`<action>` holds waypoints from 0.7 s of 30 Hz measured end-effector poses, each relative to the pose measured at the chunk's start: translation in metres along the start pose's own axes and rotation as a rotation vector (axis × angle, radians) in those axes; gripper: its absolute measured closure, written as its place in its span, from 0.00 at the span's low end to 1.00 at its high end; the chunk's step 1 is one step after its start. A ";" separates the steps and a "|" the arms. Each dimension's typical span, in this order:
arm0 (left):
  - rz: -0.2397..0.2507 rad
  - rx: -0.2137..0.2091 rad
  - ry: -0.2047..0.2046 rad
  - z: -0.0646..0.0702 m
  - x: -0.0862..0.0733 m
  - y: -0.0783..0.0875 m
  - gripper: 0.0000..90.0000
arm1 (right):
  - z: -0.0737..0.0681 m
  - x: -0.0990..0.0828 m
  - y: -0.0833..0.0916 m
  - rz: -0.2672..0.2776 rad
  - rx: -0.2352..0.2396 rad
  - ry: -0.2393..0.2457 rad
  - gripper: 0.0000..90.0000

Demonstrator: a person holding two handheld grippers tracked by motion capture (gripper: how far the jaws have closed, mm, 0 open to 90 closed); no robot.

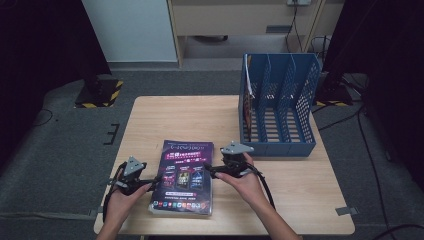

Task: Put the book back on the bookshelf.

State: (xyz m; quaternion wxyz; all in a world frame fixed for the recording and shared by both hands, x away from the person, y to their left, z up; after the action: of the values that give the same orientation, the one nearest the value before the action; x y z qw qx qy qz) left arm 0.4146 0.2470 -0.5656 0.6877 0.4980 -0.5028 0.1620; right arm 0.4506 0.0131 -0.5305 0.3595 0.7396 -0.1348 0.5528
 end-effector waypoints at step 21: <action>0.005 -0.097 0.049 0.013 0.001 -0.007 0.53 | -0.013 -0.017 0.000 -0.014 0.074 -0.042 0.28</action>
State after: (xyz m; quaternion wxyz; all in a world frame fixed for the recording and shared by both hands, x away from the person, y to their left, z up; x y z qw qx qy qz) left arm 0.4128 0.2327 -0.5686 0.7229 0.4585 -0.4943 0.1514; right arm 0.4352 0.0179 -0.5445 0.3328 0.7648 -0.1168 0.5391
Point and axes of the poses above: each handheld gripper's, and its own axes: y roughly backward along the jaws, x roughly out of its top, z roughly to its right, the point moved 10 cm from there along -y, roughly forward along the jaws, and after that the axes turned 6 degrees about z, right-handed, at the moved point
